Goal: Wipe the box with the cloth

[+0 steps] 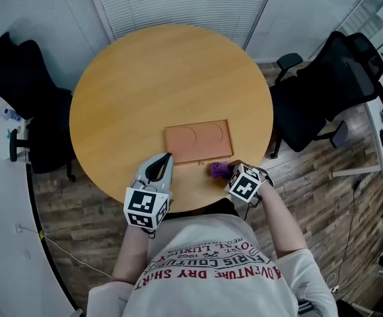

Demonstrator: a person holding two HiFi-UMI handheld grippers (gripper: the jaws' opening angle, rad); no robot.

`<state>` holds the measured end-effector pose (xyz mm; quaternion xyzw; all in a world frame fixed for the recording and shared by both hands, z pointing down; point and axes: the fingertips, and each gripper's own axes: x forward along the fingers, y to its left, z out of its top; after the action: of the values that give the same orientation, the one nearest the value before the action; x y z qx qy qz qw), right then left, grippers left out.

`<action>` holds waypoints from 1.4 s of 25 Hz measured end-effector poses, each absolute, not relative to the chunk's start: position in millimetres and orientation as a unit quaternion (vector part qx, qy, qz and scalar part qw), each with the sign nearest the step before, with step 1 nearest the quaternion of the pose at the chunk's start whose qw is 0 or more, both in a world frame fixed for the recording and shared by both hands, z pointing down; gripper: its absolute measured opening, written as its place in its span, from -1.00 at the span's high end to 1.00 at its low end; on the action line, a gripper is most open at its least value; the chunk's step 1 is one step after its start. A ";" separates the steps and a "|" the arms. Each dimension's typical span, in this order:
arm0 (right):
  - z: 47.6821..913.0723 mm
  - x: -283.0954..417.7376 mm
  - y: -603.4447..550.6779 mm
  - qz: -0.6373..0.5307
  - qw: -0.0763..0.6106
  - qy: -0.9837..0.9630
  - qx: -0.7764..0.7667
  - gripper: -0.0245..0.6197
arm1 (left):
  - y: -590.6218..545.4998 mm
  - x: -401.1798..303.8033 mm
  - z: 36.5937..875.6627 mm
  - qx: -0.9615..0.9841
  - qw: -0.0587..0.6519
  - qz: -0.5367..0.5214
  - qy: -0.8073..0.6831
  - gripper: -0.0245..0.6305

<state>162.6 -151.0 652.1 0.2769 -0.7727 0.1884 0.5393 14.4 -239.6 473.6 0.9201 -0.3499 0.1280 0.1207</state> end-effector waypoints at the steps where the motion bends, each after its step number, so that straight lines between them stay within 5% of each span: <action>1: 650.9 160.5 -148.8 0.186 0.540 -0.773 0.276 0.68 | -238.9 13.5 473.2 0.920 0.121 0.127 -0.349 0.90; 7: 606.2 154.2 -160.1 0.156 0.491 -0.794 0.322 0.68 | -231.5 14.8 460.3 0.923 0.111 0.110 -0.351 0.90; 14: 478.5 144.0 -205.0 0.004 0.265 -0.828 0.493 0.68 | -228.5 4.3 443.2 0.920 0.098 0.093 -0.368 0.90; 23: 398.3 168.5 -181.1 -0.070 0.099 -0.792 0.598 0.69 | -216.8 8.6 416.6 0.921 0.064 0.070 -0.378 0.90; 35: 368.5 163.2 -168.1 -0.070 0.015 -0.779 0.623 0.70 | -213.1 -16.5 390.9 0.916 0.035 0.060 -0.396 0.90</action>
<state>163.2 -168.1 368.5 0.6225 -0.7793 -0.0702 0.0146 -16.5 -213.1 390.9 0.9156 -0.3960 0.0601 0.0345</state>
